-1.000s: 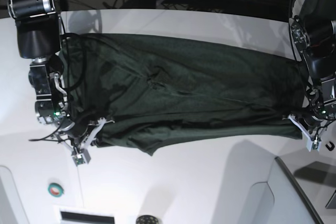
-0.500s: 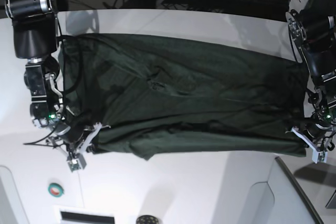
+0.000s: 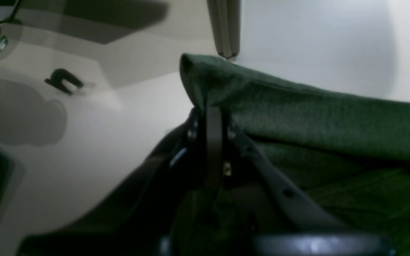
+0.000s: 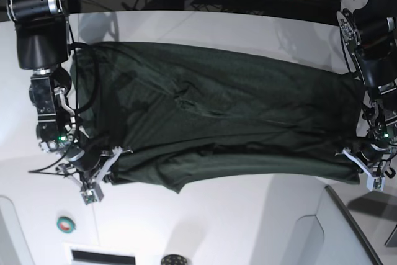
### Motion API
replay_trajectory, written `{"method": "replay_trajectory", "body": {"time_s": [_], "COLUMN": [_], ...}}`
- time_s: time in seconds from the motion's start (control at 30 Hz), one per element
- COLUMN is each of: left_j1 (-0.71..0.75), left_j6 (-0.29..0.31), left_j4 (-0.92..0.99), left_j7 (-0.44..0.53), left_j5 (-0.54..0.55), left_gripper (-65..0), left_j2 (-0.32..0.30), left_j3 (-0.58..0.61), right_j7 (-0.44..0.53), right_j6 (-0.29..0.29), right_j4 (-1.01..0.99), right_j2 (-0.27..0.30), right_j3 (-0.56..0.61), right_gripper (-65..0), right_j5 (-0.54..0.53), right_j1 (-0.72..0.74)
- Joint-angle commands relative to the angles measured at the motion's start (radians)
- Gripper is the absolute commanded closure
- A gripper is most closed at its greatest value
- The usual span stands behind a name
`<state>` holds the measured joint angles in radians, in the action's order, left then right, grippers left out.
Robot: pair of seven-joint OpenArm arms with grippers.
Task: Layout the t-shirt on the table in an organized manner, then fold the t-shirt properly
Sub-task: 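Lift the held edge with both grippers and fold it over the shirt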
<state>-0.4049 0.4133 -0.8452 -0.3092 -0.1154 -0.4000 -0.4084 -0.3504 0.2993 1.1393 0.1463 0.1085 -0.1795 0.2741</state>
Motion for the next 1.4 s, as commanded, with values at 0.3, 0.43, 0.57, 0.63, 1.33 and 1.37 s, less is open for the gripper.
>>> {"method": "replay_trajectory", "body": {"time_s": [0.3,0.43,0.57,0.63,1.33,1.37], "left_j1": [0.116,0.165,0.197,0.199,0.194,0.194], "left_j6": [-0.009,-0.007,-0.007,-0.007,-0.012,-0.012], "left_j4": [-0.019,-0.021,-0.021,-0.019,-0.019,-0.019], "left_j7": [0.006,0.006,0.006,0.006,0.014,0.014], "left_j5": [0.006,0.006,0.006,0.004,-0.126,-0.125], "left_gripper": [0.0,0.0,0.0,0.0,0.0,0.0], "left_j2": [-0.029,-0.029,-0.029,-0.029,-0.003,-0.001], "left_j3": [-0.002,-0.002,-0.002,-0.001,0.067,0.067], "right_j7": [0.02,0.02,0.02,0.02,-0.213,-0.213], "right_j6": [0.005,0.005,0.004,0.004,0.001,0.001], "right_j4": [0.02,0.02,0.04,0.094,0.215,0.215], "right_j2": [0.009,0.009,0.009,0.006,-0.034,-0.034], "right_j3": [-0.005,-0.005,-0.019,-0.054,-0.074,-0.074], "right_gripper": [-0.6,-0.6,-0.6,-0.6,-0.6,-0.6], "right_j5": [-0.002,-0.002,-0.005,-0.005,-0.004,-0.004], "right_j1": [-0.068,-0.098,-0.143,-0.178,-0.26,-0.26]}}
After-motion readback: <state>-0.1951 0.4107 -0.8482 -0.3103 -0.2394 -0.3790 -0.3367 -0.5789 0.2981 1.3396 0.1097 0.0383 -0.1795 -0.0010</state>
